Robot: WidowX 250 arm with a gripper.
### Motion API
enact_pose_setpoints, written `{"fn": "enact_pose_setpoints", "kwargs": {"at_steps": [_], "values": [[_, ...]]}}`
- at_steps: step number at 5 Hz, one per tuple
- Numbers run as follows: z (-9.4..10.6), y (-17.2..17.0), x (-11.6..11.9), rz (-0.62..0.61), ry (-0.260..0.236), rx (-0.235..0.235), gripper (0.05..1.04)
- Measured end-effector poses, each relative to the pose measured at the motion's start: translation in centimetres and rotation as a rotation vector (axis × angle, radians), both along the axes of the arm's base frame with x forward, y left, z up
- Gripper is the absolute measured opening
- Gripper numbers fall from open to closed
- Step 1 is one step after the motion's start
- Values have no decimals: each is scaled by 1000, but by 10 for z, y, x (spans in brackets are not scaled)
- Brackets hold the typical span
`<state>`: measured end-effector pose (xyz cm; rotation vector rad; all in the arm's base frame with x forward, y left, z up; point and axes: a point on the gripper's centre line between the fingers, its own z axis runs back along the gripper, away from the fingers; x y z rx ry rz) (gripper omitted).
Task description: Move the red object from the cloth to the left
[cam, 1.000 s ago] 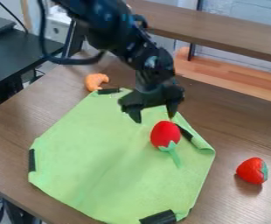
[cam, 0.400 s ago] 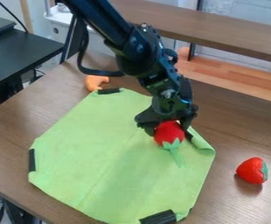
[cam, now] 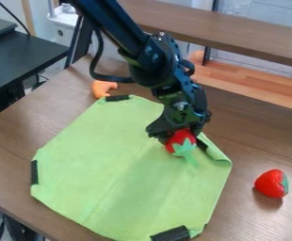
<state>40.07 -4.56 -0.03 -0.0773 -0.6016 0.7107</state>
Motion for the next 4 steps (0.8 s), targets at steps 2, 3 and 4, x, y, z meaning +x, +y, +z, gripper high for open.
{"fn": "enact_pose_setpoints", "kwargs": {"at_steps": [2,3,4], "values": [[12,-7,-3,-1,-11,-104,766],[43,7,10,58,-53,-184,765],[71,31,25,115,-73,-249,765]]}}
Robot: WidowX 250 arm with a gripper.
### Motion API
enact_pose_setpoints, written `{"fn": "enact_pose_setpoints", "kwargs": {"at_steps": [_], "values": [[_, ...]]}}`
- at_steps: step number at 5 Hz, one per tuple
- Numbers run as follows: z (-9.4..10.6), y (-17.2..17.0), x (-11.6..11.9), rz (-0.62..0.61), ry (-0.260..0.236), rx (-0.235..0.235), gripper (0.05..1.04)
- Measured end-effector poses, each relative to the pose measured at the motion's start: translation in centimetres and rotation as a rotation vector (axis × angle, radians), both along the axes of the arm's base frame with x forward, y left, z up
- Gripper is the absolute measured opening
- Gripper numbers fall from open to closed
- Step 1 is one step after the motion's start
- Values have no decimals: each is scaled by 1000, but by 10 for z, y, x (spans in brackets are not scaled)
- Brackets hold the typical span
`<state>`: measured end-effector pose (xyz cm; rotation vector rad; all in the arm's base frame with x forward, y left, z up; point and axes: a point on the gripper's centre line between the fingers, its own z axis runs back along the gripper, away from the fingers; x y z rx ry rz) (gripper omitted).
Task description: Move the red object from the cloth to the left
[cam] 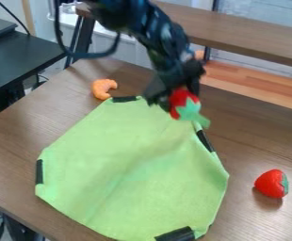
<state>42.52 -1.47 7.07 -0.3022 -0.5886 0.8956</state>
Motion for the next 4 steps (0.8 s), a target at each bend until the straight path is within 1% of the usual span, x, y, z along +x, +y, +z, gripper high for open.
{"fn": "enact_pose_setpoints", "kwargs": {"at_steps": [1,2,3,4], "values": [[13,43,4,82,23,-18,765],[13,86,-4,132,63,-6,765],[12,132,-16,184,75,19,765],[16,180,-27,241,40,64,765]]}}
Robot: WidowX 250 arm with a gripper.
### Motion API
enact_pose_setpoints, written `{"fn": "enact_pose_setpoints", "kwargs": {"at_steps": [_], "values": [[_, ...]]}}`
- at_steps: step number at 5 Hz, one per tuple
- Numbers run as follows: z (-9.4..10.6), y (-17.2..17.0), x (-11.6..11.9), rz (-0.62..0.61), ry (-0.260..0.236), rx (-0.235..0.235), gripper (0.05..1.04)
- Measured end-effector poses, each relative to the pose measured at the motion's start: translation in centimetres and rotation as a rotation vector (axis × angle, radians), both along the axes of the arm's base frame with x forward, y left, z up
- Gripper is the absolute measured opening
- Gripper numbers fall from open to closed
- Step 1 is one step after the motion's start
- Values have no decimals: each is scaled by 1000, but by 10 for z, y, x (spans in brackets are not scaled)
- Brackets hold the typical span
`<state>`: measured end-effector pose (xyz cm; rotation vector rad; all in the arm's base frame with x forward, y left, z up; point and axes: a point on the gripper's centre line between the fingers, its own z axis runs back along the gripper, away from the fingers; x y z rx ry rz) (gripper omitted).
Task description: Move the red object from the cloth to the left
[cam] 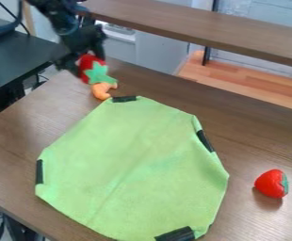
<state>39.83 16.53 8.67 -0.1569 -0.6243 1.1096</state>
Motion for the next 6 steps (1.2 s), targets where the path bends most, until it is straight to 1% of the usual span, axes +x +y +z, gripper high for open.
{"fn": "enact_pose_setpoints", "kwargs": {"at_steps": [1,2,3,4,5,6], "values": [[4,46,-17,54,-20,51,765],[-2,66,-26,47,7,84,765],[-14,64,-36,-15,62,117,765],[-29,67,-43,-36,125,159,765],[-52,64,-44,-43,204,190,765],[-57,64,-44,-31,263,211,828]]}}
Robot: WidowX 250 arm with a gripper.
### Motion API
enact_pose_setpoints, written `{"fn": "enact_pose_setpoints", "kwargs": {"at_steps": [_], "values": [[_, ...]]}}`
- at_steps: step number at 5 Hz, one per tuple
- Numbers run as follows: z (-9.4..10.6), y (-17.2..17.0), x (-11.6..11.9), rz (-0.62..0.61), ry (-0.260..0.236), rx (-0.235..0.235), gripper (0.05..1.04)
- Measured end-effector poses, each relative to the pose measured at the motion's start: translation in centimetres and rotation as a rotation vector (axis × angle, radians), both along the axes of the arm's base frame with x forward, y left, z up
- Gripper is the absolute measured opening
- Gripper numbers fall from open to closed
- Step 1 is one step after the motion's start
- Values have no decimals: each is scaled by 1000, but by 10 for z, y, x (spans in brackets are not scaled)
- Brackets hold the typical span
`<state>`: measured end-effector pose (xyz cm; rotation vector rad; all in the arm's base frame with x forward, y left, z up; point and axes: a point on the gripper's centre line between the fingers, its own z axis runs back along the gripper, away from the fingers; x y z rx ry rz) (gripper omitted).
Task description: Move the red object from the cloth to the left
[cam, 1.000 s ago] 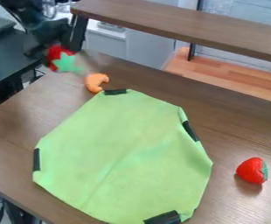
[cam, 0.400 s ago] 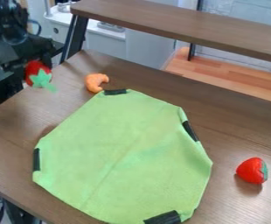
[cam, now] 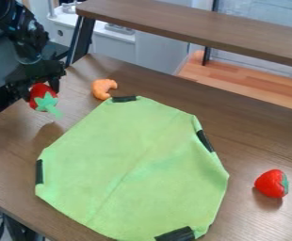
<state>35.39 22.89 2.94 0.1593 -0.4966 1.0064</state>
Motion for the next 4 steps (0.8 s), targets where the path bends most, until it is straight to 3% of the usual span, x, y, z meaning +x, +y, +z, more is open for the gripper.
{"fn": "enact_pose_setpoints", "kwargs": {"at_steps": [1,2,3,4], "values": [[0,0,0,57,43,41,1005],[1,-3,2,66,32,36,1002],[14,-13,1,60,-6,-11,1000],[64,-27,-1,107,0,-94,1000]]}}
